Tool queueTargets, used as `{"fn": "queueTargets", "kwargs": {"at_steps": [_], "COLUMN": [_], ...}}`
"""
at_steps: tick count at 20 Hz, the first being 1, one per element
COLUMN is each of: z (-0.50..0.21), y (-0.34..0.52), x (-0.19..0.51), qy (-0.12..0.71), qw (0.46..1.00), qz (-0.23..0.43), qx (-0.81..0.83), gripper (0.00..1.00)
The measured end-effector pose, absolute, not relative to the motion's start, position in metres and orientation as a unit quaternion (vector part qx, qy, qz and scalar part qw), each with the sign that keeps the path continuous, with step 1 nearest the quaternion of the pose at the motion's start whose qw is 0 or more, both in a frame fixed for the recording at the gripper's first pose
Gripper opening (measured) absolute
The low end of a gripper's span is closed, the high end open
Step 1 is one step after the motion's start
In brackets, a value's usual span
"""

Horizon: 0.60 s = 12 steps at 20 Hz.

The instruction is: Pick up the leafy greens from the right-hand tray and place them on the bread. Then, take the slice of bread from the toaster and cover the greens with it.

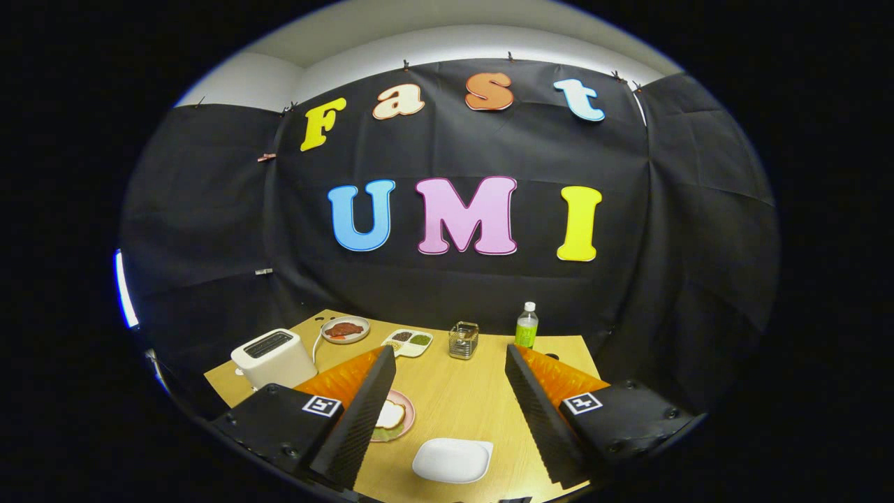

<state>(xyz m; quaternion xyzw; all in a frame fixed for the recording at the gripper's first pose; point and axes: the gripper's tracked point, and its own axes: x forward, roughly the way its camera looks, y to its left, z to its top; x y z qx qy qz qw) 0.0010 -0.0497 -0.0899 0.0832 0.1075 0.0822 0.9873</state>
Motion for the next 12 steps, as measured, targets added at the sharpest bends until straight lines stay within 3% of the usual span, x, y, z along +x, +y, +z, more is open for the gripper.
{"fn": "queueTargets", "kwargs": {"at_steps": [12], "z": [-0.081], "y": [-0.075], "x": [-0.001], "qy": [0.089], "qw": [0.99], "qz": [0.073], "qx": [0.081], "gripper": [0.99]}}
